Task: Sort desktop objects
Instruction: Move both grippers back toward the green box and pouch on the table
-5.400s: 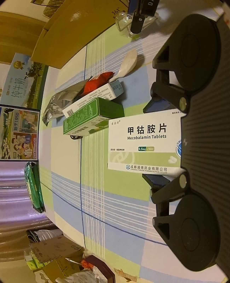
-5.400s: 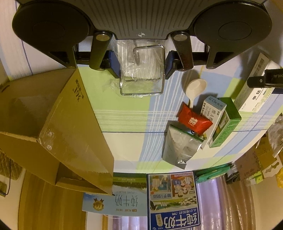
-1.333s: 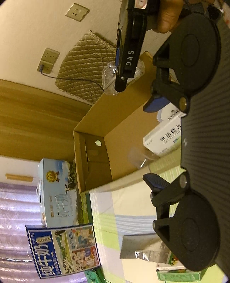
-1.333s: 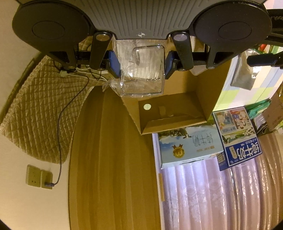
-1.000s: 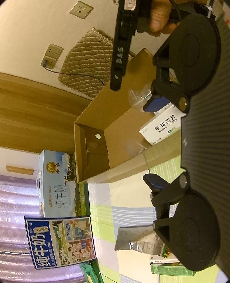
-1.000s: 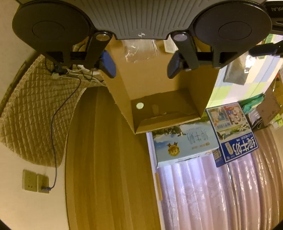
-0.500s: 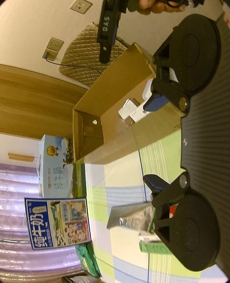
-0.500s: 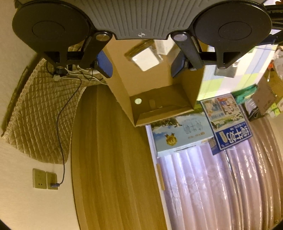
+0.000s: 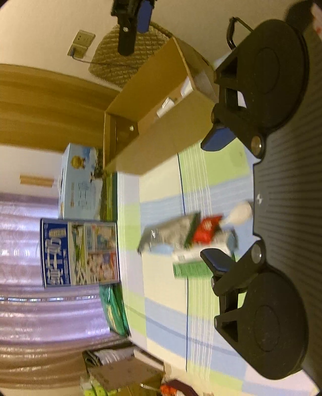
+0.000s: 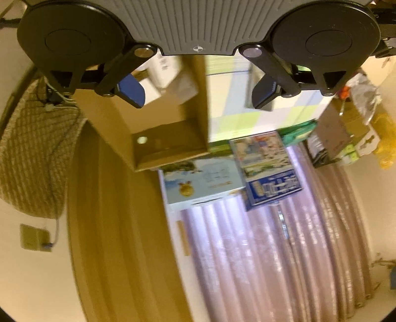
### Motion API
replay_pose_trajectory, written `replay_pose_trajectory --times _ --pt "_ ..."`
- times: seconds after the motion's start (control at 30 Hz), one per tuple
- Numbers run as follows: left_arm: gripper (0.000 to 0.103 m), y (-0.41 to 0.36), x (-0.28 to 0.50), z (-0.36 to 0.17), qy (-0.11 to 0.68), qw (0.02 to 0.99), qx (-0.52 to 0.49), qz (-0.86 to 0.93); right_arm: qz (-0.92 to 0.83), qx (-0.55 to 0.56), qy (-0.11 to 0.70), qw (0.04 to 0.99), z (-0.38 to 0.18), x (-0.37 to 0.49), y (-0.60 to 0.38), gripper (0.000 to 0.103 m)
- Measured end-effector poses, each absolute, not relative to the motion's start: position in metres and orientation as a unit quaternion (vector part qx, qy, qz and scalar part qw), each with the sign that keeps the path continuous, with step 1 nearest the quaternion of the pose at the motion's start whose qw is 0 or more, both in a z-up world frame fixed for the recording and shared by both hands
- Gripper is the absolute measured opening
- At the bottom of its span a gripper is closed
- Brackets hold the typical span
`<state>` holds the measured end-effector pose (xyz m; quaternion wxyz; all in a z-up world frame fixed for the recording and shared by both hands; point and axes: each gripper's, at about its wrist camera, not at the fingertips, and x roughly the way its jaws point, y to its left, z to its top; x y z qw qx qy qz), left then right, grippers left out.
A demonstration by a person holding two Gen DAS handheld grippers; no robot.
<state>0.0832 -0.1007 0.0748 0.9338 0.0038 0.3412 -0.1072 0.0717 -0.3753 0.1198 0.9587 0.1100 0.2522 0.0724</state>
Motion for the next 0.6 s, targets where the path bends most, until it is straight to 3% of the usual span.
replay_pose_trajectory --times 0.17,0.6 --pt "0.090 -0.061 0.068 0.074 0.342 0.937 0.018 -0.075 0.099 0.104 0.260 0.955 0.116 0.063 -0.337 0.101" --pt "0.093 -0.002 0.056 0.058 0.362 0.931 0.015 -0.039 0.128 0.087 0.312 0.937 0.077 0.053 -0.278 0.101"
